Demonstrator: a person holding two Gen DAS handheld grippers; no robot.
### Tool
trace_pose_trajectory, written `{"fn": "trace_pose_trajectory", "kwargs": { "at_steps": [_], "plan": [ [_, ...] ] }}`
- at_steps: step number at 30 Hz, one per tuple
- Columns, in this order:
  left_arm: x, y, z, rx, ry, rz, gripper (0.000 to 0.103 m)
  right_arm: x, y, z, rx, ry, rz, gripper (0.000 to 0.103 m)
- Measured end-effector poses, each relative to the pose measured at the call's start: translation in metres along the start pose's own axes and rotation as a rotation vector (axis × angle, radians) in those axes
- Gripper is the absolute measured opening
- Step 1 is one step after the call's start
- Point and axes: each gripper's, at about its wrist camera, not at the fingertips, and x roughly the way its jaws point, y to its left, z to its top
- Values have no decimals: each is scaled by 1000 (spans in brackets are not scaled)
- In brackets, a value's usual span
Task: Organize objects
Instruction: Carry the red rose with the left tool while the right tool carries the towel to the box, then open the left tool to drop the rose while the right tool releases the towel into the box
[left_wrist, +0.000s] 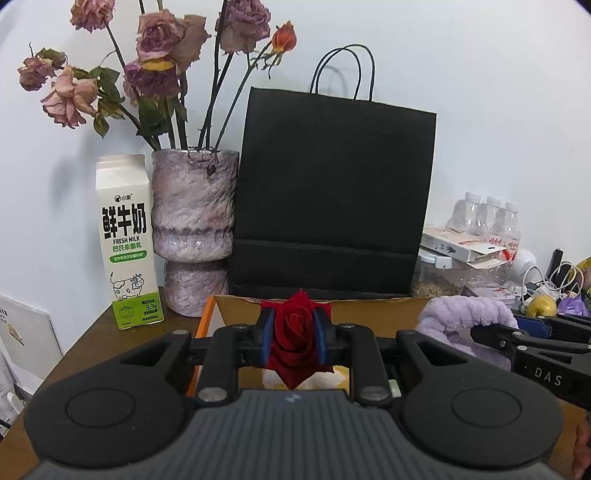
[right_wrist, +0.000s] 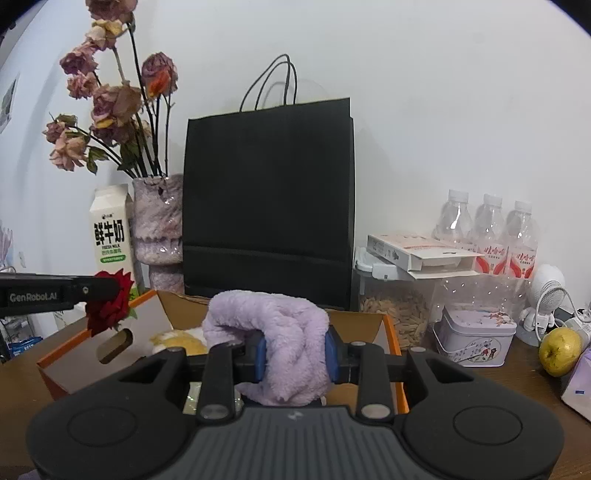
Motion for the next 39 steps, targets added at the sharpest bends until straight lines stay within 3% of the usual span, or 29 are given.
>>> {"fn": "trace_pose_trajectory", "kwargs": {
  "at_steps": [5,9,11,12,13,14,39],
  "plan": [
    [11,1,1,4,9,-2,24,10,-1,0,-8,12,-2,30],
    [16,1,0,8,10,2,36,18,1,-2,-16,33,0,36],
    [17,1,-1,11,6,9,64,20,1,-4,-15,47,-3,49],
    [17,1,-2,11,-1,22,90,21,1,-5,-16,52,-4,70],
    [16,1,-2,10,-12,40,103,22,1,-6,-16,55,-8,97],
    [14,1,-3,9,-34,62,103,22,1,-6,-18,52,-18,103],
    [13,3,-4,0,-21,75,103,19,1,-8,-6,73,-24,103]
  ]
}}
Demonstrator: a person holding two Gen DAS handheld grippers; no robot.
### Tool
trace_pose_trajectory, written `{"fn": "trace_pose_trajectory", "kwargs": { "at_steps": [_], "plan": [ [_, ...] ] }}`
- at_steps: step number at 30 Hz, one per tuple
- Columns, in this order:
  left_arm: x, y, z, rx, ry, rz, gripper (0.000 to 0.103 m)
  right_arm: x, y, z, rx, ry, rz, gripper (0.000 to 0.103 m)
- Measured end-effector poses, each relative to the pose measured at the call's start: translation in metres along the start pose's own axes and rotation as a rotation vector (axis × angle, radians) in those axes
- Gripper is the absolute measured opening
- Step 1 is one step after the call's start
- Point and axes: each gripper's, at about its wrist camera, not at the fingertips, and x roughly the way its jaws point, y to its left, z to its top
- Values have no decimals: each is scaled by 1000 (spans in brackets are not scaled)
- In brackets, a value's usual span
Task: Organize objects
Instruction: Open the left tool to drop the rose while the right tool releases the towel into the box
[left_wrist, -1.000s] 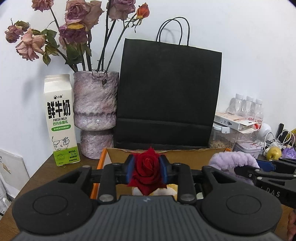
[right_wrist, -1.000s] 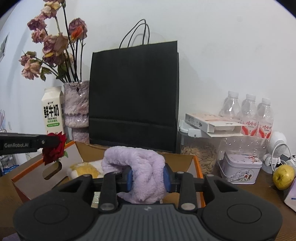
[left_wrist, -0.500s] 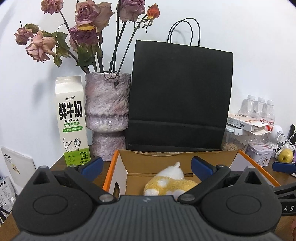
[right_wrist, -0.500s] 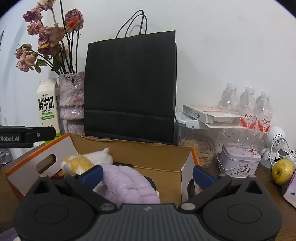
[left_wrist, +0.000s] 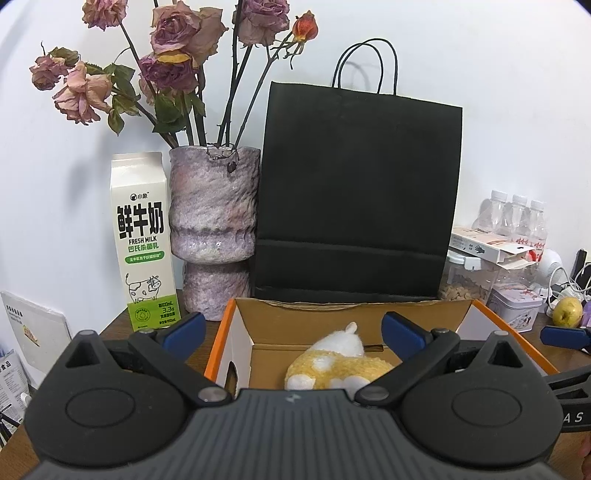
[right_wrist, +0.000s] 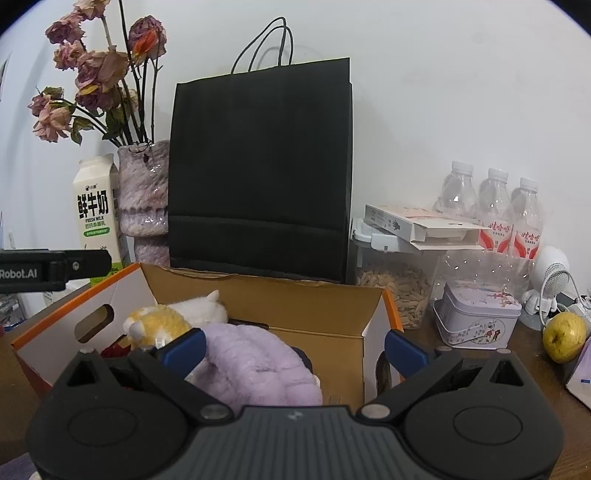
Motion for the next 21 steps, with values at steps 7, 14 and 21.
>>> {"fn": "trace_pose_trajectory", "kwargs": {
  "at_steps": [7,14,21],
  "plan": [
    [-9,0,0,2,-13,-4,103,-7,0,-1,3,-1,6,103],
    [-22,1,-1,3,-21,-4,103,-17,1,-3,-4,-6,10,103],
    [-42,3,-4,-3,-24,-16,103,-35,4,-10,-7,-5,14,103]
  ]
}}
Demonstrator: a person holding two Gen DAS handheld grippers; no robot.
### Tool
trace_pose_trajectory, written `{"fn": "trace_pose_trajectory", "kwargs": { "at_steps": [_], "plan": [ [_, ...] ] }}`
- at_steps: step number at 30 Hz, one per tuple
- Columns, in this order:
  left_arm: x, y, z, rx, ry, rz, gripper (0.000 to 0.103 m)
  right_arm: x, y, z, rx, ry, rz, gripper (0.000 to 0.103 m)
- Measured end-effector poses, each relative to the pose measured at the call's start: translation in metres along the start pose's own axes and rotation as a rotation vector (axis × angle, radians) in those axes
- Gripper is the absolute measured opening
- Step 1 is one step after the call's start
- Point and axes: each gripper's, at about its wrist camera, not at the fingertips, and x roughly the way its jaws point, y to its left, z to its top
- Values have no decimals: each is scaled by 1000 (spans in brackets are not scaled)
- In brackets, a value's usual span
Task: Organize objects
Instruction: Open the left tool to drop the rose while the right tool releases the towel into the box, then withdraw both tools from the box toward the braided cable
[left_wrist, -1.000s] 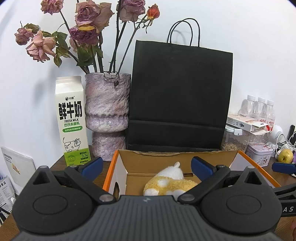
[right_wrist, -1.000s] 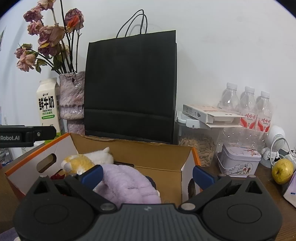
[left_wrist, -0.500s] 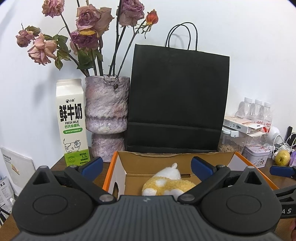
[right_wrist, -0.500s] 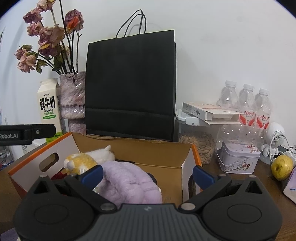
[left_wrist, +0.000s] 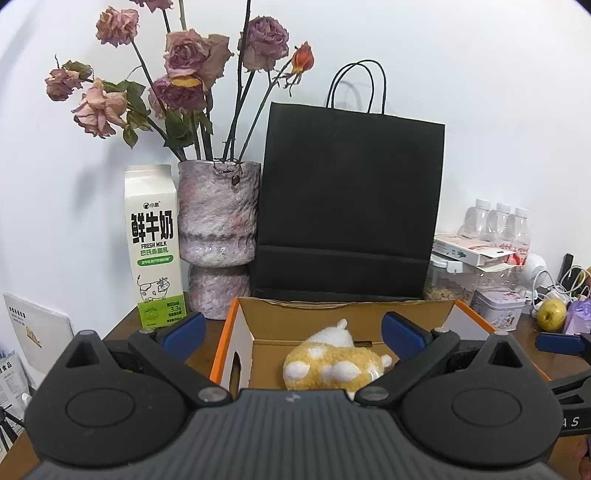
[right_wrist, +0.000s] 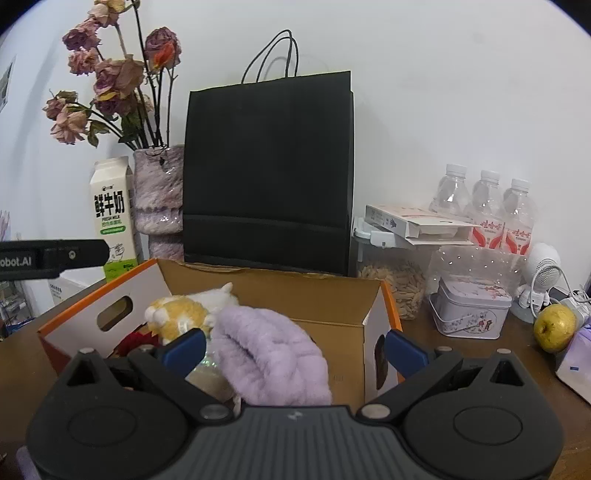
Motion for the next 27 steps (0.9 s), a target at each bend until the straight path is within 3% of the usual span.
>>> {"fn": "trace_pose_trajectory", "kwargs": {
  "at_steps": [27],
  "plan": [
    [-87,5,-36,11,4,-33,103,-94,16,-38,-4,24,94,103]
  ]
}}
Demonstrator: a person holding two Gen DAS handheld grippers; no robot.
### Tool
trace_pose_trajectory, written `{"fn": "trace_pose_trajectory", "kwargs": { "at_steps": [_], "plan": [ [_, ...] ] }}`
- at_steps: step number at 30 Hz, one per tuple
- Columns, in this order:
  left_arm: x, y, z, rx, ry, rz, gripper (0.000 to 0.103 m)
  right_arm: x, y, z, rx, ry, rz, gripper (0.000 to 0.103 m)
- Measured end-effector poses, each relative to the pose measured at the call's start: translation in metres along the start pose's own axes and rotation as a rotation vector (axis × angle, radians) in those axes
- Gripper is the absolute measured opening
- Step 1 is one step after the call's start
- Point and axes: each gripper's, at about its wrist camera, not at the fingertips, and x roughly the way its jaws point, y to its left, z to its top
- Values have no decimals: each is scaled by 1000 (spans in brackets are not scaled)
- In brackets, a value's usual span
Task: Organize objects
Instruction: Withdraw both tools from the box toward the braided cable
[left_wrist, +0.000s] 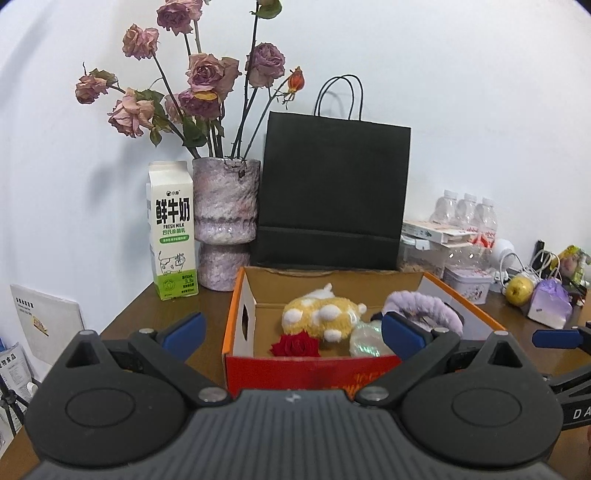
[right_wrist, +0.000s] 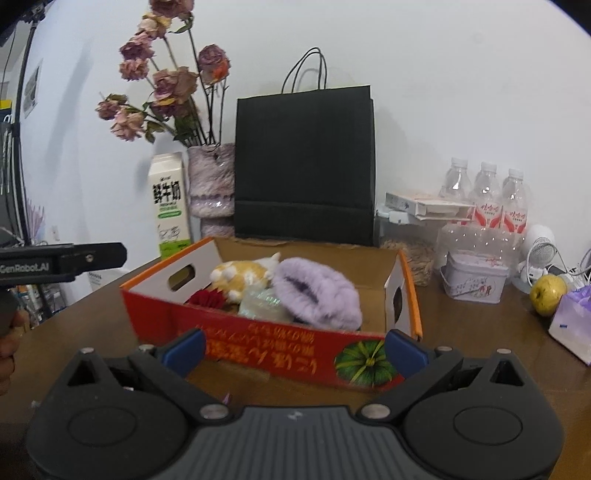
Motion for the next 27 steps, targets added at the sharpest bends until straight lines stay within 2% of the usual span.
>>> {"fn": "trace_pose_trajectory", "kwargs": {
  "at_steps": [11,21,27],
  "plan": [
    [-38,-9,-24,44,17,-29,103,-33,11,-22,3,18,-12,103],
    [-68,0,-52,-1,79,-31,103,-53,22,-46,22,63,-24,103],
    [-85,3,-65,-6,79,-17,103,-62,31,-64,20,96,-22,103]
  ]
}}
